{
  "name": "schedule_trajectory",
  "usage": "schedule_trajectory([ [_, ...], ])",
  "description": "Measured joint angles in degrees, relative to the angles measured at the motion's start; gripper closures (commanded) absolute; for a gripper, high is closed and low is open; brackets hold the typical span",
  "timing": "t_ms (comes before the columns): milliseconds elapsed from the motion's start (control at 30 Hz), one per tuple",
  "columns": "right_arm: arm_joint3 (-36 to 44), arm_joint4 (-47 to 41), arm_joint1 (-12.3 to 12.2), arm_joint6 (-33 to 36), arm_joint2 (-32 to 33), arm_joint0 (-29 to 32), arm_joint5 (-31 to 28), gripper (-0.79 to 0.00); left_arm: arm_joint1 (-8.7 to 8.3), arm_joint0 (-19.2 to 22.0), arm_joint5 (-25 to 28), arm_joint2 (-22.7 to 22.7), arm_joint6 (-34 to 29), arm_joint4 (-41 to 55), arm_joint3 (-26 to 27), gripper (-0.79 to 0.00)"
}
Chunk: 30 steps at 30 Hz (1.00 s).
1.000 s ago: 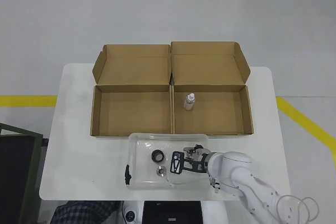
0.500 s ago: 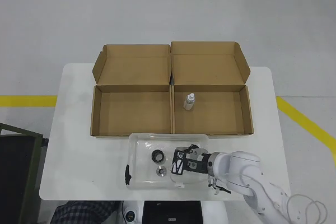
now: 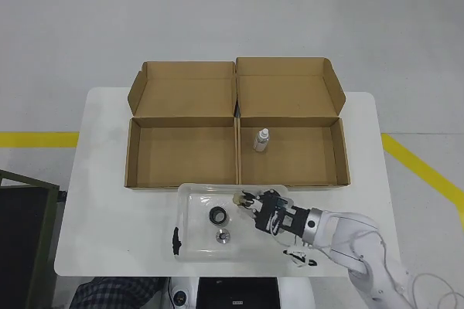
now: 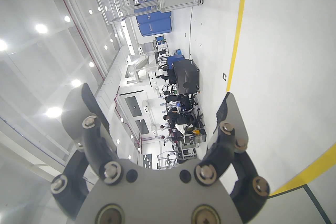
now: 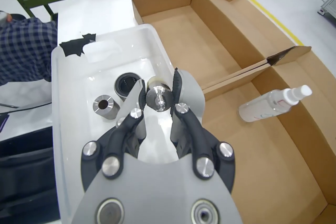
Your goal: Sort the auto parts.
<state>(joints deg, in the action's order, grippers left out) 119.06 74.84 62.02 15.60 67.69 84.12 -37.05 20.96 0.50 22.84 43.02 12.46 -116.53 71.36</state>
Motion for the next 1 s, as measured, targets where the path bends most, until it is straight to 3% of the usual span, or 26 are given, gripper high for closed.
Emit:
schedule_trajectory([
  [367, -1.8, -5.8, -0.1, -13.1, 4.1, 0.7, 0.1, 0.000, 0.00, 0.0, 0.0, 0.0, 0.0, 0.0, 0.0, -0.785],
  [1000, -0.3, -9.0, -0.2, -20.6, 7.9, 1.3, -0.2, 0.000, 0.00, 0.0, 0.0, 0.0, 0.0, 0.0, 0.0, -0.785],
])
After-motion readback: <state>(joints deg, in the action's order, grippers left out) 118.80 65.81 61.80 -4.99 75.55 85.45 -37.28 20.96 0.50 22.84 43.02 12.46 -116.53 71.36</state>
